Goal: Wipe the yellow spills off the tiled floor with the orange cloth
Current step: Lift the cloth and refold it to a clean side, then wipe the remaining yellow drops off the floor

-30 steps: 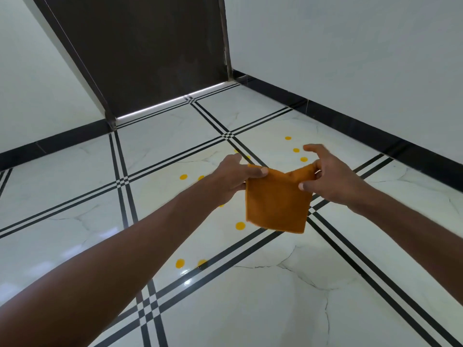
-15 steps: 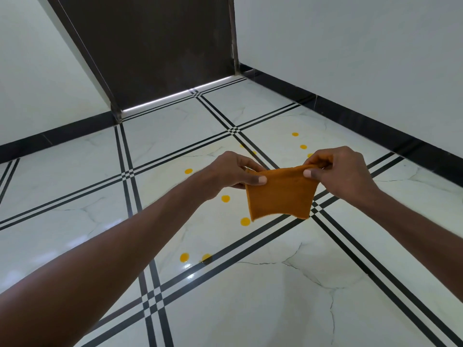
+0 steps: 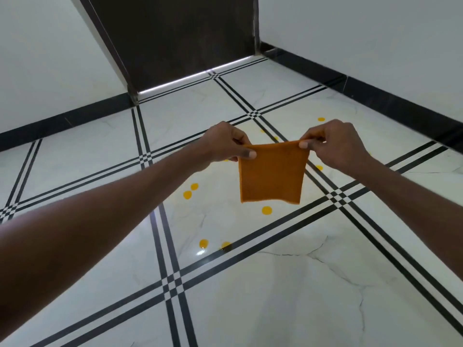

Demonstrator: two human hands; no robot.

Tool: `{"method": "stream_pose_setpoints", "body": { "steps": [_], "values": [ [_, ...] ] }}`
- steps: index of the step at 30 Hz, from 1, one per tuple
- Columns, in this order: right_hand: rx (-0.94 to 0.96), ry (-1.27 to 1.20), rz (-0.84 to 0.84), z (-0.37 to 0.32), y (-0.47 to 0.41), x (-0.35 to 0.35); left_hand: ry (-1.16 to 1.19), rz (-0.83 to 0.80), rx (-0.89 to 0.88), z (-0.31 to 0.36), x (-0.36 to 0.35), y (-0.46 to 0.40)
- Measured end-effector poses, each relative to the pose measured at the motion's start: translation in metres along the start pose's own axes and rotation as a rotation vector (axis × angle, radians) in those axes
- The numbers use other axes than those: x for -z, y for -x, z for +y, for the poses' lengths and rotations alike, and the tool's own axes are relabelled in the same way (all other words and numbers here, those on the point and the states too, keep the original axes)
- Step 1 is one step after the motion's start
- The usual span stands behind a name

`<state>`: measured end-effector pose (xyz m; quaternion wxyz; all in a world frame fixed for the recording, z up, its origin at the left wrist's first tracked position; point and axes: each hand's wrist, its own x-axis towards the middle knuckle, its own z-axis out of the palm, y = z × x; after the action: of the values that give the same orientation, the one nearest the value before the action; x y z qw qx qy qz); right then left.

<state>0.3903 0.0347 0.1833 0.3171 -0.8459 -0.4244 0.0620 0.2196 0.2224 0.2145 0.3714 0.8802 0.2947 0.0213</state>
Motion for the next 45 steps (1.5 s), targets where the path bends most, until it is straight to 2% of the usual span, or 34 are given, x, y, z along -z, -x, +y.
{"method": "stream_pose_setpoints", "body": {
  "steps": [3, 6, 9, 11, 13, 14, 16, 19, 21, 23, 25, 29, 30, 32, 34, 38, 40, 43, 45],
  "values": [
    [-0.017, -0.023, 0.018, -0.004, -0.031, -0.038, -0.002, 0.076, 0.014, -0.036, 0.002, -0.012],
    [-0.040, -0.022, -0.004, -0.002, -0.037, -0.078, -0.109, 0.157, -0.023, -0.077, -0.010, -0.015],
    [-0.071, 0.037, -0.130, 0.011, -0.005, -0.134, -0.228, 0.274, -0.074, -0.136, -0.054, -0.001],
    [-0.102, 0.179, -0.319, 0.025, 0.029, -0.179, -0.317, 0.145, -0.040, -0.180, -0.095, 0.017],
    [-0.075, 0.354, -0.497, 0.036, 0.057, -0.217, -0.392, -0.134, 0.001, -0.215, -0.127, 0.032],
    [-0.050, 0.417, -0.525, 0.039, 0.065, -0.233, -0.398, -0.215, 0.009, -0.230, -0.135, 0.036],
    [0.048, 0.497, -0.456, 0.038, 0.064, -0.253, -0.357, -0.168, 0.021, -0.249, -0.132, 0.030],
    [0.218, 0.460, -0.319, 0.034, 0.044, -0.297, -0.316, 0.058, 0.121, -0.283, -0.114, 0.004],
    [0.271, 0.493, -0.469, 0.034, 0.032, -0.327, -0.383, 0.114, 0.238, -0.304, -0.104, -0.006],
    [0.288, 0.527, -0.490, 0.041, 0.028, -0.348, -0.478, 0.159, 0.334, -0.329, -0.100, -0.006],
    [0.209, 0.520, -0.379, 0.052, 0.037, -0.353, -0.505, 0.212, 0.352, -0.358, -0.102, 0.002],
    [-0.308, 0.529, -0.133, 0.038, 0.102, -0.341, -0.561, 0.176, 0.286, -0.392, -0.117, 0.017],
    [-0.406, 0.531, -0.110, 0.023, 0.125, -0.344, -0.552, 0.152, 0.299, -0.394, -0.120, 0.018],
    [-0.443, 0.511, -0.145, -0.014, 0.151, -0.355, -0.528, 0.101, 0.331, -0.392, -0.122, 0.015],
    [-0.297, 0.458, -0.238, -0.043, 0.157, -0.375, -0.545, 0.054, 0.318, -0.392, -0.116, 0.016],
    [0.223, 0.392, -0.391, -0.046, 0.080, -0.408, -0.569, -0.008, 0.217, -0.411, -0.091, 0.020],
    [0.291, 0.398, -0.384, -0.022, 0.014, -0.419, -0.592, 0.008, 0.182, -0.416, -0.086, 0.023],
    [0.067, 0.482, -0.253, 0.024, -0.040, -0.404, -0.625, 0.062, 0.173, -0.418, -0.091, 0.027],
    [-0.114, 0.472, -0.170, 0.039, -0.015, -0.375, -0.615, 0.072, 0.195, -0.414, -0.092, 0.026]
  ]
}}
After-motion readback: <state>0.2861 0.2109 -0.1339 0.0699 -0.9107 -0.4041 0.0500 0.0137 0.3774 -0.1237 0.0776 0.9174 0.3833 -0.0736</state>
